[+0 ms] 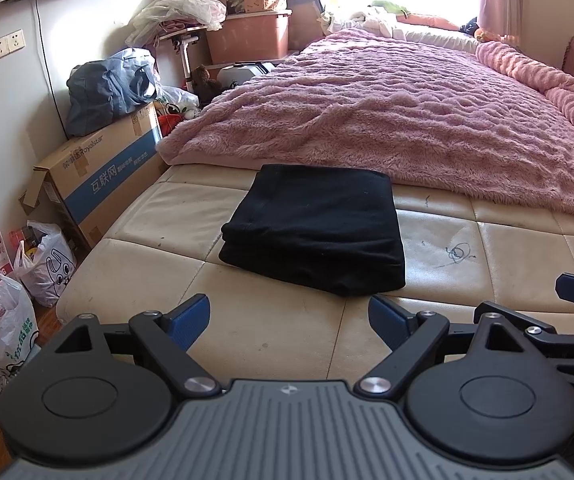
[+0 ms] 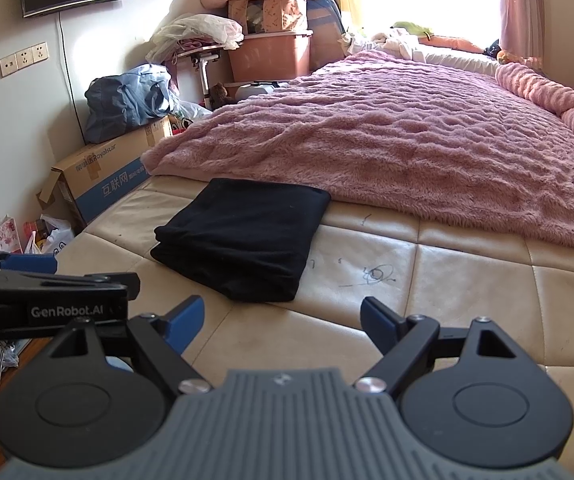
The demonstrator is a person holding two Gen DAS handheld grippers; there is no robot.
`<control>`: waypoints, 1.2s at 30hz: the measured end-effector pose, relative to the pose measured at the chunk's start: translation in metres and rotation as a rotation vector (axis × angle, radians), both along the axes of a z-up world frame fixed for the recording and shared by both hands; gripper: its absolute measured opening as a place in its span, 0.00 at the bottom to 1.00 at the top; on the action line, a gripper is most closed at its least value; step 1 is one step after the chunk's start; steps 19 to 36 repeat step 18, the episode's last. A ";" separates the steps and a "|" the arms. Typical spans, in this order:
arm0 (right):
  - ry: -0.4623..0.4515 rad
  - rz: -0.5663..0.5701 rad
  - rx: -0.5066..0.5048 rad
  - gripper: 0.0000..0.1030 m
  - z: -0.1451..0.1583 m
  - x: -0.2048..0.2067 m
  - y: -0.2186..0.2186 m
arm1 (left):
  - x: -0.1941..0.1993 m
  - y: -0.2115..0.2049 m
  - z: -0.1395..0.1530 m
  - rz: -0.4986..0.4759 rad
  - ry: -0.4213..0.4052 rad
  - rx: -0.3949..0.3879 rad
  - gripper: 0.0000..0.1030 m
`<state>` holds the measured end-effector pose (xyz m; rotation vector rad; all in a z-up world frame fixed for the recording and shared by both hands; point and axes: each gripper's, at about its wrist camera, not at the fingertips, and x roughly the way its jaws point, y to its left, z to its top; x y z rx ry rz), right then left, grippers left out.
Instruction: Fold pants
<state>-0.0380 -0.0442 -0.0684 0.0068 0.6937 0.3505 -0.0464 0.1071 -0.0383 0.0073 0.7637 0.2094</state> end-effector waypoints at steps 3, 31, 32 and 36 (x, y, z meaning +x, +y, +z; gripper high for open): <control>-0.003 0.000 0.000 0.79 0.000 0.000 0.000 | 0.000 0.000 0.001 0.000 -0.003 0.005 1.00; -0.012 -0.008 0.004 0.79 0.000 -0.004 -0.003 | -0.001 -0.002 0.007 0.004 -0.017 0.009 1.00; -0.012 -0.008 0.004 0.79 0.000 -0.004 -0.003 | -0.001 -0.002 0.007 0.004 -0.017 0.009 1.00; -0.012 -0.008 0.004 0.79 0.000 -0.004 -0.003 | -0.001 -0.002 0.007 0.004 -0.017 0.009 1.00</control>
